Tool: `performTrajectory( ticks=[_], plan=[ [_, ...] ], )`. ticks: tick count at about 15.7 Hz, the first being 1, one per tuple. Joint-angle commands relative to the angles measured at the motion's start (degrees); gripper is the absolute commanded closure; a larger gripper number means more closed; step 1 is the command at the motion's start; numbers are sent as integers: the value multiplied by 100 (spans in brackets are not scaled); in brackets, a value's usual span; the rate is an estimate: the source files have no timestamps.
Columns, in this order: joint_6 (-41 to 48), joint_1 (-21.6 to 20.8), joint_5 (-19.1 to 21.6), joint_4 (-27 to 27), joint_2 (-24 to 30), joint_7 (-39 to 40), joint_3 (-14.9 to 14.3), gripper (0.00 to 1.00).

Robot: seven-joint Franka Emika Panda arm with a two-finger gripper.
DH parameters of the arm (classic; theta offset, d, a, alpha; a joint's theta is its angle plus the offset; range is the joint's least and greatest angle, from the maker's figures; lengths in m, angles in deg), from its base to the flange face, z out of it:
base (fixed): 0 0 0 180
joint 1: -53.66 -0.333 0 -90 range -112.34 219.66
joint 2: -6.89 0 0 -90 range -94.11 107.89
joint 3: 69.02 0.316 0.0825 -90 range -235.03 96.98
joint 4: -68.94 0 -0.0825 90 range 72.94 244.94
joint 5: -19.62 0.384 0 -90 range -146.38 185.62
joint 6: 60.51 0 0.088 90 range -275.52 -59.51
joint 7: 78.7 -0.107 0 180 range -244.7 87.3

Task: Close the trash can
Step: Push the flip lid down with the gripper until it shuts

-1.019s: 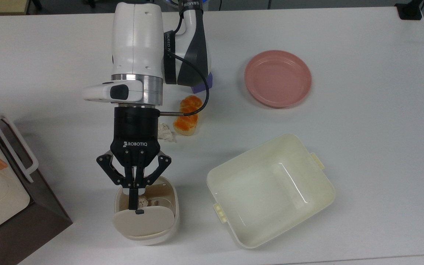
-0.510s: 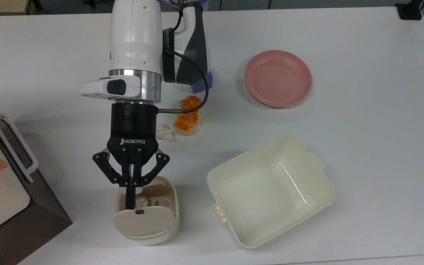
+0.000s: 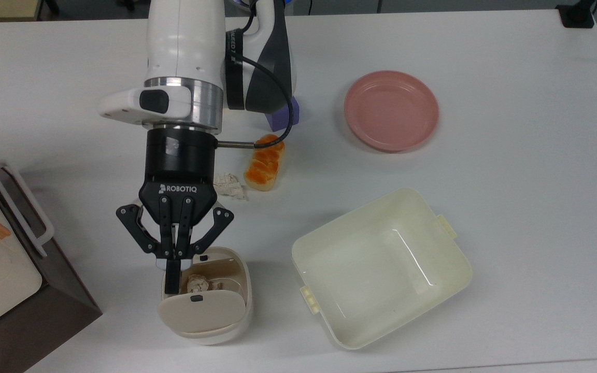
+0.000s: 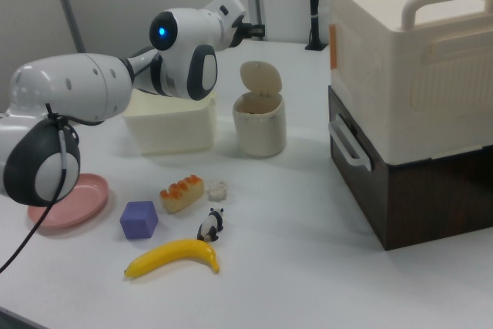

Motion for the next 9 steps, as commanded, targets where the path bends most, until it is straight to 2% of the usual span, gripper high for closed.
performTrajectory(
  ticks=[1, 3, 9],
  plan=[
    [-75, -65, -2, -861, -787, 26, -53, 100],
    [-75, -74, -2, -871, -929, 26, -26, 100],
    [-48, -153, 33, -792, -885, -53, 0, 100]
  ],
)
